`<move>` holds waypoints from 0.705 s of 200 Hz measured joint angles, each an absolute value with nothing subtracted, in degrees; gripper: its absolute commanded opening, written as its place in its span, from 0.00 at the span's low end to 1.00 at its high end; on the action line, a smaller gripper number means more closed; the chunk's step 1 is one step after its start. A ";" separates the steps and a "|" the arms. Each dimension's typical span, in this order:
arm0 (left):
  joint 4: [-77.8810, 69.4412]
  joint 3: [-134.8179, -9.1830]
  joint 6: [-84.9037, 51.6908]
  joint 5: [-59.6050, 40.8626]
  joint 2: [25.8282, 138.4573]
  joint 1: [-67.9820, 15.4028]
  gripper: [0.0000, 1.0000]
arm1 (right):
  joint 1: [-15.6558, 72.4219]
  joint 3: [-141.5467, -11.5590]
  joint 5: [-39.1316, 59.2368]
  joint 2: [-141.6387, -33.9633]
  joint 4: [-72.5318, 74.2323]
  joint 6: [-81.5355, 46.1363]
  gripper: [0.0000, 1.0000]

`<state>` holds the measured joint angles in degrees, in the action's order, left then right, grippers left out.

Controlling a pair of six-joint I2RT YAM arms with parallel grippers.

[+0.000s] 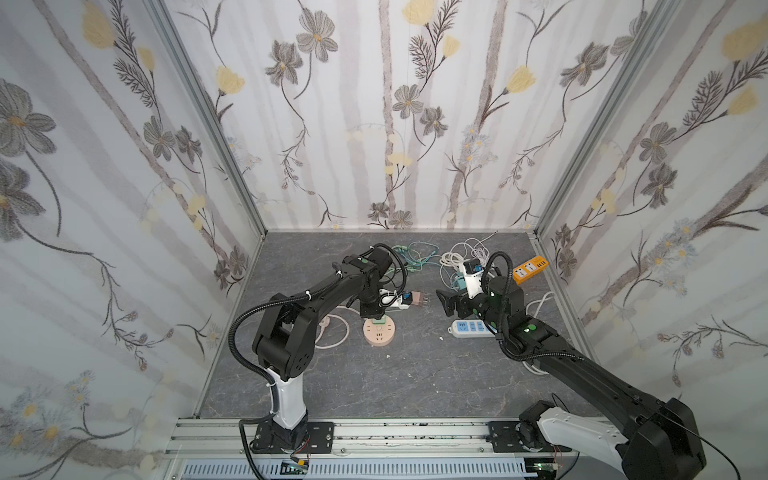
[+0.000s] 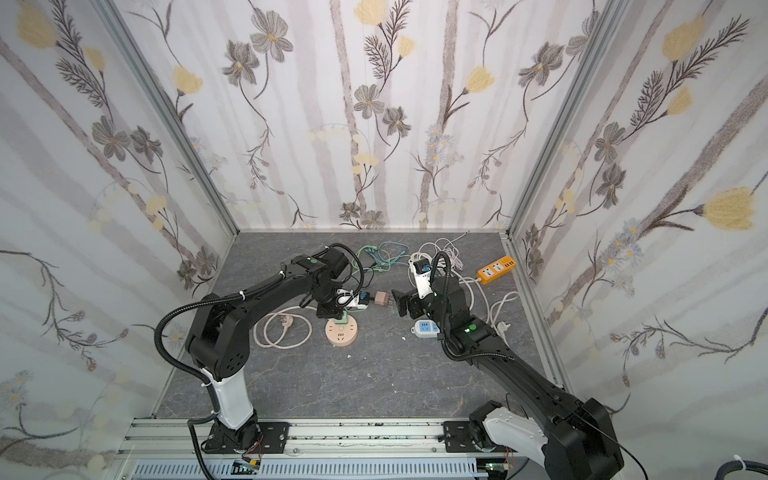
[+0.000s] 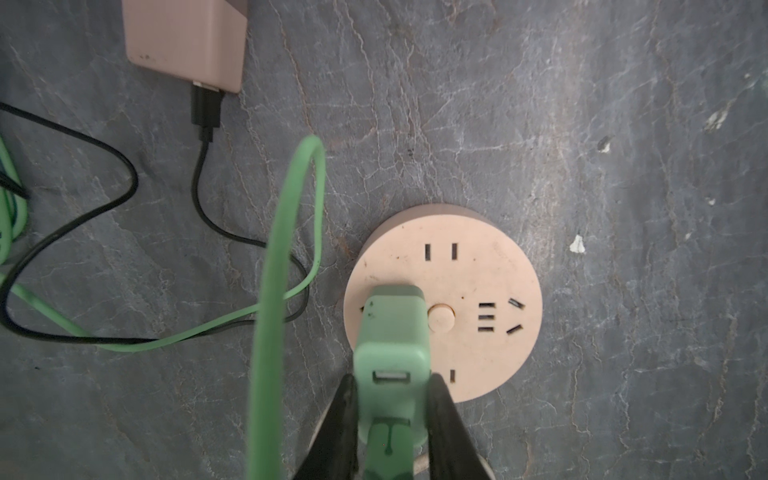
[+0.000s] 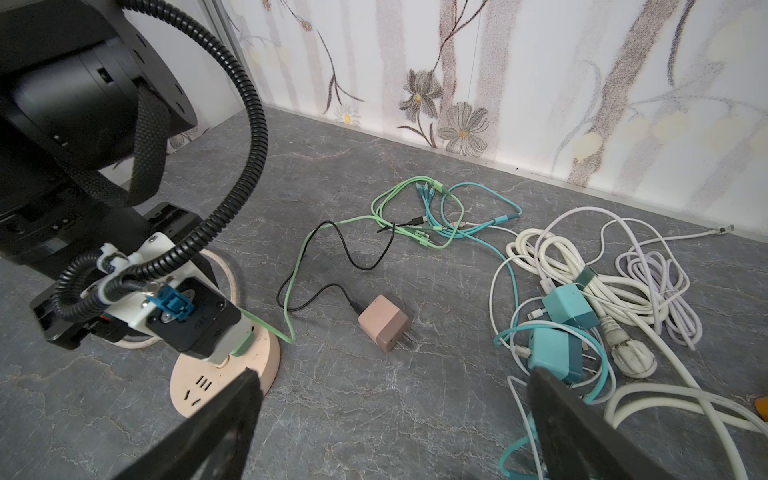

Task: Insert the plug
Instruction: 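Lower the charger prongs into the pink round socket with the left gripper, then open the left gripper and lift it while the right gripper moves toward the pink charger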

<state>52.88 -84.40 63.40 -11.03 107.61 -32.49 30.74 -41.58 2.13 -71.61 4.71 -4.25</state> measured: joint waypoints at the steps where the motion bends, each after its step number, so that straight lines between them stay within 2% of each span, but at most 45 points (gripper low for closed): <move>1: 52.80 -84.33 63.40 -11.05 107.61 -32.49 0.00 | 30.74 -41.58 2.13 -71.61 4.71 -4.25 0.99; 59: 50.81 -82.17 63.11 -11.20 107.85 -32.53 0.00 | 30.74 -41.56 1.52 -71.16 4.43 -4.19 0.99; 63: 50.72 -82.08 63.07 -11.18 107.70 -32.53 0.06 | 30.76 -41.56 1.52 -71.16 4.40 -4.14 0.99; 68: 50.50 -81.91 63.00 -11.16 107.48 -32.53 0.22 | 30.76 -41.56 1.52 -71.16 4.36 -4.01 0.99; 73: 50.37 -81.84 63.00 -11.14 107.26 -32.53 0.32 | 30.74 -41.56 1.52 -71.16 4.29 -4.01 0.99; 89: 50.15 -81.95 62.98 -11.00 106.54 -32.53 0.47 | 30.74 -41.56 1.52 -71.18 4.23 -4.01 0.99; 105: 50.74 -81.95 62.87 -11.31 106.67 -32.73 0.67 | 30.79 -41.58 1.52 -71.18 3.97 -4.01 0.99; 109: 50.74 -81.95 62.87 -11.49 106.39 -32.80 0.77 | 30.79 -41.58 1.52 -71.18 3.88 -4.01 0.99; 112: 50.74 -81.95 62.81 -11.62 106.19 -32.80 0.94 | 30.79 -41.58 1.52 -71.18 3.84 -4.01 0.99; 114: 50.70 -81.97 62.83 -11.79 105.97 -32.80 0.99 | 30.79 -41.58 1.52 -71.18 3.84 -4.01 0.99; 141: 50.35 -82.32 61.39 -14.85 102.76 -32.75 1.00 | 30.79 -41.58 1.52 -71.24 3.62 -3.97 0.99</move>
